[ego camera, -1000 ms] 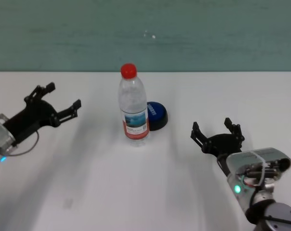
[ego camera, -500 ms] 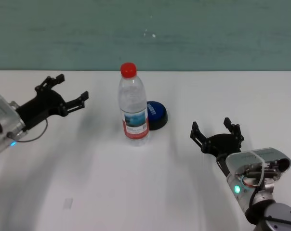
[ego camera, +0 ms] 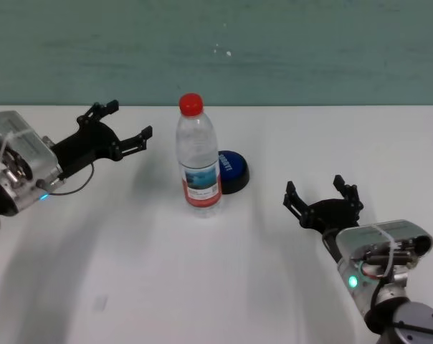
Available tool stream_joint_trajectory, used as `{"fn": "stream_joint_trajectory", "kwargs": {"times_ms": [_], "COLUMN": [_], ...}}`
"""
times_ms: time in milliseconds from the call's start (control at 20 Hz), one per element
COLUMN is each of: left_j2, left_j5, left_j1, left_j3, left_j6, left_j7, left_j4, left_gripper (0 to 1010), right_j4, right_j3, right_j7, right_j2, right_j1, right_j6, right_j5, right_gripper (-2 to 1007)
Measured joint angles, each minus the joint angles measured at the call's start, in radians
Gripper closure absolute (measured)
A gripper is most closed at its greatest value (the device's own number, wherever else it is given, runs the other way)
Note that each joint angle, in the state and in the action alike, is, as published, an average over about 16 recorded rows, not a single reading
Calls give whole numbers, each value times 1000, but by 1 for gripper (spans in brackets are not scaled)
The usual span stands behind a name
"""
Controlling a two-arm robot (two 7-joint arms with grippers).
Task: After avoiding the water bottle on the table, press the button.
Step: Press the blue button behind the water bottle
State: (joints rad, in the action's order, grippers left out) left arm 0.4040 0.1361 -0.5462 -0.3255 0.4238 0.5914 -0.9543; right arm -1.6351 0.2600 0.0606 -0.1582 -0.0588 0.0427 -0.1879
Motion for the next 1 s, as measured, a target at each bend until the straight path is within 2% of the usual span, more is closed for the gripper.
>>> {"fn": "stream_joint_trajectory", "kwargs": {"times_ms": [500,1000], "left_j2": [-62,-120], "left_j5": [-8,-10], "left_j1": [-117,-210], "left_j3": [-42,-65], "left_j6": [74,136], "left_j7": [43,82], "left_j4": [171,317], "left_gripper": [10,10], "right_j4": [0,0], "right_j3": [0,0], "right_j7": [0,0], "right_j2": [0,0], "right_j1": [0,0], "right_j6": [0,0], "right_j5": [0,0], "right_gripper": [1,1]}}
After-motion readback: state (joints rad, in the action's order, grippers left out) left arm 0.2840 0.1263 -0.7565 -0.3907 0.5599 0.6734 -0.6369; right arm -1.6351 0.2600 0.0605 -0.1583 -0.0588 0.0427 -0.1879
